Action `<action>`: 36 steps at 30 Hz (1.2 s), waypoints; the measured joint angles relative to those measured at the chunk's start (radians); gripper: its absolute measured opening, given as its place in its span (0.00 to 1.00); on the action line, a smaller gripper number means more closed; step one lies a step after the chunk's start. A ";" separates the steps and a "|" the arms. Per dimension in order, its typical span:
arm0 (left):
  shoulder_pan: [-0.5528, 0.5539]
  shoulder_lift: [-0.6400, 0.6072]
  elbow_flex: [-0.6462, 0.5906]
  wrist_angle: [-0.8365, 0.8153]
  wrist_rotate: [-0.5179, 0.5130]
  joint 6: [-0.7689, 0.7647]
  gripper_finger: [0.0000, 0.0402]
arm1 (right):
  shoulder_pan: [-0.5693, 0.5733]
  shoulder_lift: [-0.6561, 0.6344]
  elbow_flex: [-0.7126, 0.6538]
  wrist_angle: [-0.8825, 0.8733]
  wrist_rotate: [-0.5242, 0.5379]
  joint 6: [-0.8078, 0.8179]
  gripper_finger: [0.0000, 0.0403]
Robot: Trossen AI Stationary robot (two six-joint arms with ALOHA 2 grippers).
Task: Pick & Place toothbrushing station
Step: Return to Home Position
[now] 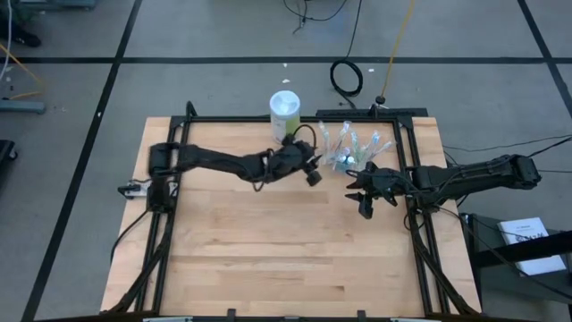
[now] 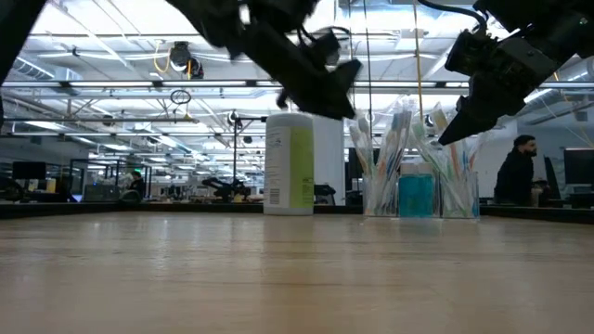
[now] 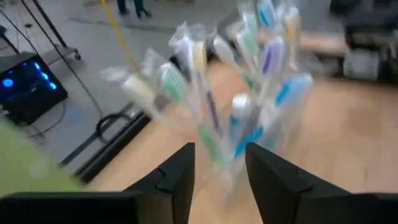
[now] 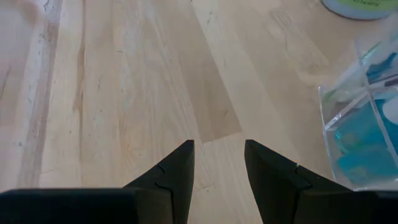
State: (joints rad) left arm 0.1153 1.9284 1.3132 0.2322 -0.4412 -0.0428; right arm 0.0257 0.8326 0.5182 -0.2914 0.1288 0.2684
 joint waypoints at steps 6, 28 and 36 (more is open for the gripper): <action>-0.021 -0.289 0.000 -0.461 0.020 0.059 0.35 | 0.000 0.000 0.000 0.002 0.000 -0.006 0.33; -0.135 -1.201 -0.410 -0.786 0.066 -0.032 0.36 | -0.030 -0.113 -0.035 0.290 -0.448 -0.138 0.33; -0.158 -1.414 -0.707 -0.522 0.070 0.015 0.36 | -0.049 -0.330 -0.035 0.240 -0.437 -0.159 0.33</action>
State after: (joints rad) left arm -0.0431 0.5147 0.6065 -0.2901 -0.3714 -0.0277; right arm -0.0231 0.5023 0.4831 -0.0510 -0.3085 0.1098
